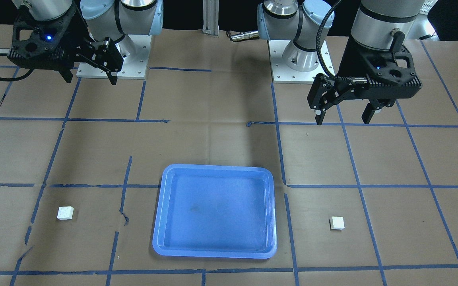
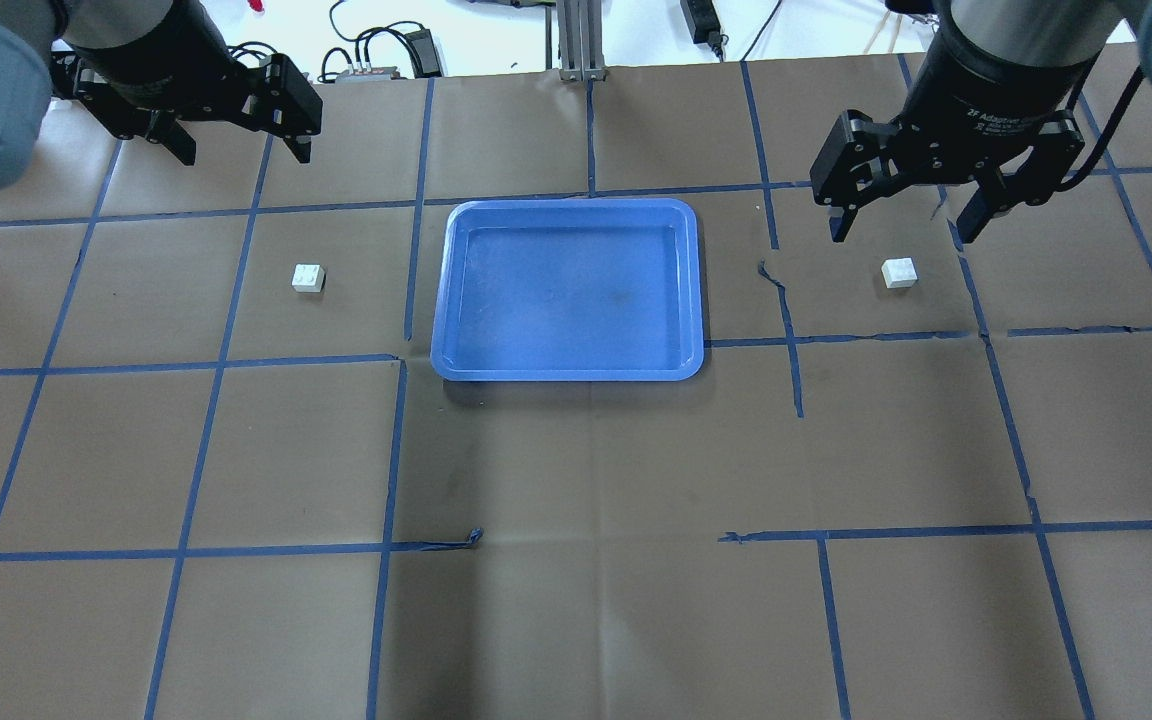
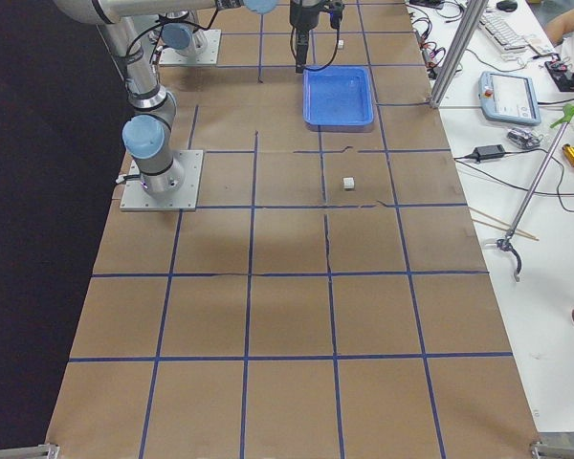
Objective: Assemble white blocks and place on blue tray
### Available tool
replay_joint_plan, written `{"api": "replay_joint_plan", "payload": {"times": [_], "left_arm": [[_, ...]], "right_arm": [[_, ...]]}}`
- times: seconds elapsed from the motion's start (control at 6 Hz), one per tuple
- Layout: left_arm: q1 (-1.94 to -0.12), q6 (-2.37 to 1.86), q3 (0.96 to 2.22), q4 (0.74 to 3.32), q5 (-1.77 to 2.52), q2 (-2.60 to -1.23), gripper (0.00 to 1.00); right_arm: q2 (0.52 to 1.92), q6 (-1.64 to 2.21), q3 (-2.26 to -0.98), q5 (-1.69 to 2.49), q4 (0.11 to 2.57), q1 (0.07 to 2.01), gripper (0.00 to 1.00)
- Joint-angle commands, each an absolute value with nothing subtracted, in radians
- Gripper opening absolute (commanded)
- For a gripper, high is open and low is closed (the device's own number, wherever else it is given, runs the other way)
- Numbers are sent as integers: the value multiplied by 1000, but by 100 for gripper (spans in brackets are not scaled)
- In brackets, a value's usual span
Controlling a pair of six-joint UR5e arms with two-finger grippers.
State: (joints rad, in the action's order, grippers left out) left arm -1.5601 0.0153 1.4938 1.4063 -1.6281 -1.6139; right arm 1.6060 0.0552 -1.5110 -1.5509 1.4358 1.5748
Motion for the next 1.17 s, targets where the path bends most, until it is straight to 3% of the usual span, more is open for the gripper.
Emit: {"api": "replay_joint_plan", "payload": {"times": [0.0,1.0], "left_arm": [[-1560,17,1494,1405,-1626,-1617,99],[-1511,163,1517,1554,-1627,-1673,99]], "right_arm": [[1606,55,-1511,-1551,1436,1575,100],[1627,25,-1511,-1546,1434,1571,100]]}}
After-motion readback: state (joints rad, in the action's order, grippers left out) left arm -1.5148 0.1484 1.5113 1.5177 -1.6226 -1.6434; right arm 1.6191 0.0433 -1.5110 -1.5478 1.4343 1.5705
